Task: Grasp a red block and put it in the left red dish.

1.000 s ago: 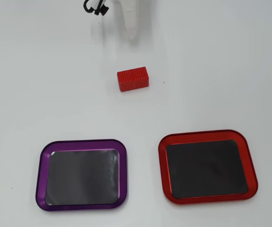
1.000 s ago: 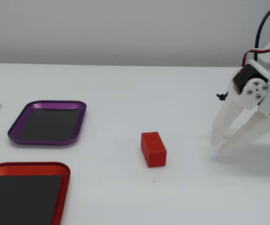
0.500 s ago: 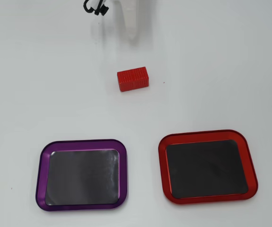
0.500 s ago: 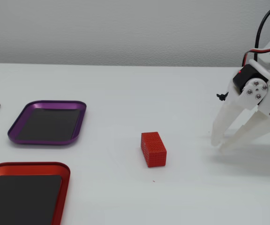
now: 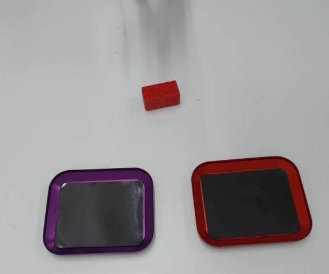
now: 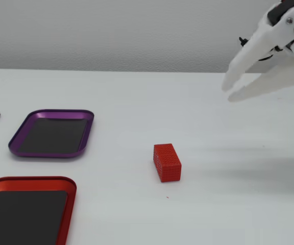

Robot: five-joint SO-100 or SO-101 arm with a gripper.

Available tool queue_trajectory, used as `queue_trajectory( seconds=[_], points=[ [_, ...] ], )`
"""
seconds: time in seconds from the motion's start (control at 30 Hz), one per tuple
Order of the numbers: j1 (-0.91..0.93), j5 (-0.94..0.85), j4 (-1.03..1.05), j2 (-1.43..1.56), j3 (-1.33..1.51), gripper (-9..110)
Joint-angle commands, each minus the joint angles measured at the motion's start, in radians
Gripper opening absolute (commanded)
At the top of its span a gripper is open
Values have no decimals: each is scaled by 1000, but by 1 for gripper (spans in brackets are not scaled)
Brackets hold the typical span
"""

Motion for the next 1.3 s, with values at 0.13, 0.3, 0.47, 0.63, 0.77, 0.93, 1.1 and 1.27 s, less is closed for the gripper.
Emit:
queue_trajectory(
  seconds=[0.13,0.3,0.47,0.63,0.77,0.93,1.1,1.27],
  points=[
    [-9,-5,-9,-477,-278,0],
    [-3,3,-2,-765,-448,10],
    [-9,-9,-8,-977,-538,26],
    [-6,-9,-49,-1135,-607,30],
    [2,-11,-123,-1249,-634,30],
    [2,-12,-173,-1359,-649,30],
    [2,-12,-222,-1433,-649,30],
    [-2,-14,-224,-1456,-649,28]
  ],
)
